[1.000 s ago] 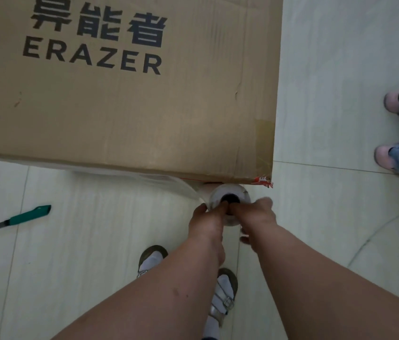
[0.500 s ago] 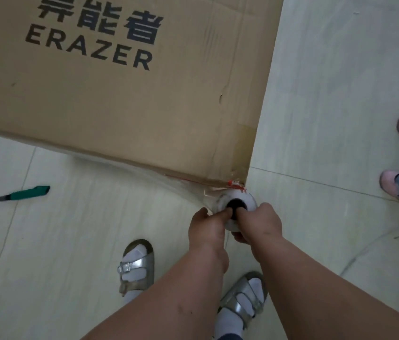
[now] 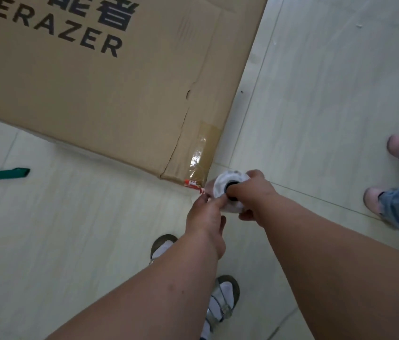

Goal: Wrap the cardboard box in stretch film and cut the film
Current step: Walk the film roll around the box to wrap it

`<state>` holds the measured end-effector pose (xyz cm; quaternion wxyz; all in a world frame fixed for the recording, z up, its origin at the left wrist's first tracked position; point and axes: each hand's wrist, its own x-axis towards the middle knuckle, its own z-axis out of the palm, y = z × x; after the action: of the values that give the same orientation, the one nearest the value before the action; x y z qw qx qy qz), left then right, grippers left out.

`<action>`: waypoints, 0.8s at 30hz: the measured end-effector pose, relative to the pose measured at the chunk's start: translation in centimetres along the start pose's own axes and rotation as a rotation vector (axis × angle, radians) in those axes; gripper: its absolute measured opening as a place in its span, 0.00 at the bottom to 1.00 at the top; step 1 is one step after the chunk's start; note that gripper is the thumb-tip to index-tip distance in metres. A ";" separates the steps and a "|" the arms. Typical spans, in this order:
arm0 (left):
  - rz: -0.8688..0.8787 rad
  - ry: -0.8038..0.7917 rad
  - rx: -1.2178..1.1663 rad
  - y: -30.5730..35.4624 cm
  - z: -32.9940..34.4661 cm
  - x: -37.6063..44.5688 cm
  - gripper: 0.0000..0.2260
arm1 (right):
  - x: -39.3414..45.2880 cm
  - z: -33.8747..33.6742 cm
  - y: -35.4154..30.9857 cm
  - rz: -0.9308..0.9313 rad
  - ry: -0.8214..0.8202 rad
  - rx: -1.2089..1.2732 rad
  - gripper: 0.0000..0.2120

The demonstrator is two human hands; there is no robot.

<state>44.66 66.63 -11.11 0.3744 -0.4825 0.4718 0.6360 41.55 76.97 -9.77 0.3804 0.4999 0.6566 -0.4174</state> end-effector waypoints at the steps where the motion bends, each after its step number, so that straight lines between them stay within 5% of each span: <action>1: 0.001 0.012 -0.044 -0.1 0.1 -0.1 0.21 | 0.2 0.0 -0.4 -0.067 0.007 -0.140 0.26; 4: -0.063 0.103 -0.166 -0.4 0.5 -0.5 0.29 | 0.2 0.2 -0.8 -0.152 0.021 -0.402 0.16; 8: -0.179 0.083 -0.237 0.6 1.9 -0.9 0.13 | -0.1 -0.4 -0.9 -0.171 0.032 -0.335 0.11; 11: -0.145 0.013 -0.262 1.3 3.8 -1.5 0.08 | 0.1 -2.5 -1.9 -0.146 0.070 -0.188 0.12; 18: -0.079 -0.019 -0.353 3.1 9.7 -0.7 0.20 | 2.4 -6.4 -5.2 -0.227 0.081 -0.144 0.18; 24: -0.082 0.042 -0.467 3.8 12.7 0.2 0.09 | 4.8 -8.2 -6.8 -0.208 -0.019 -0.251 0.23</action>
<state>37.80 77.83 -9.24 0.2683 -0.5879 0.2998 0.7018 33.29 85.18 -10.05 0.4009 0.3735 0.7483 -0.3739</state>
